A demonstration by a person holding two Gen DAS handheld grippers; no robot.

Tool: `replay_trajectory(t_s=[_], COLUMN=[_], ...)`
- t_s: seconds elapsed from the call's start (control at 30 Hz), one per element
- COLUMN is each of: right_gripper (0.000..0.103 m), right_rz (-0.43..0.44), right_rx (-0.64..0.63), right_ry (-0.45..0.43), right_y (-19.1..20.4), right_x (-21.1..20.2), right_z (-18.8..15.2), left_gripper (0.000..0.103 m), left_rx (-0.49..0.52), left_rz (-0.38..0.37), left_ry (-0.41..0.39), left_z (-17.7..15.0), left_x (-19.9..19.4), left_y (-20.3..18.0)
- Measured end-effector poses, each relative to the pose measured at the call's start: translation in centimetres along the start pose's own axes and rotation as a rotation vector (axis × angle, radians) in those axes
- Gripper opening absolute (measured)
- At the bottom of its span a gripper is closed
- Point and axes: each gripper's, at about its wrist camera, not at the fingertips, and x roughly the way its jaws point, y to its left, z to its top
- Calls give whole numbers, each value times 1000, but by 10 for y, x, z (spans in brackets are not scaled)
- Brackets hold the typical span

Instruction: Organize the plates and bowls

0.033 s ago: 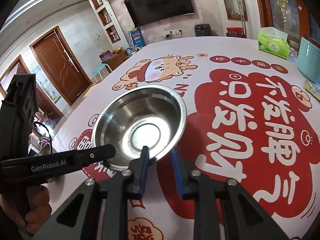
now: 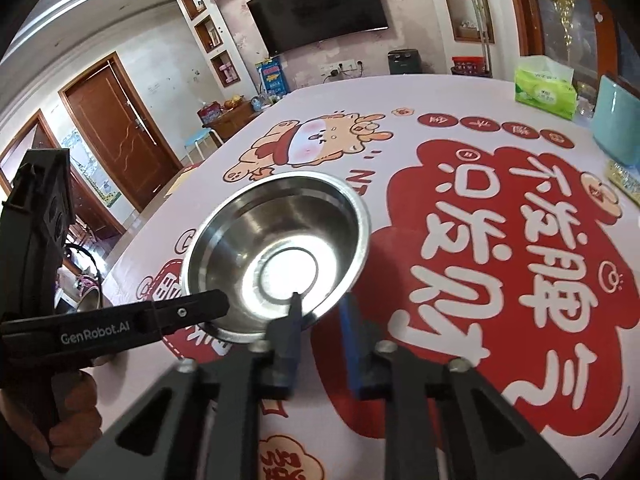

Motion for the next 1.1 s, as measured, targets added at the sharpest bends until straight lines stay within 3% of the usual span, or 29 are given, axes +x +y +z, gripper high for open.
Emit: replay_trajectory(t_s=[0.37,0.6,1.1], right_gripper=[13,20,19], right_rz=[0,9,-5], right_rx=[31,41,43], right_ry=[42,65,80], right_y=[-7,-8,-3], right_x=[3,8,13], right_z=[1,-1,-4], left_gripper=[24,24,24], left_rx=[22,36,61], left_rz=[0,19,29], left_ry=[30,44,63], left_z=[-9,-11,-13], left_x=[-2,0,4], left_y=[-1,0,-1])
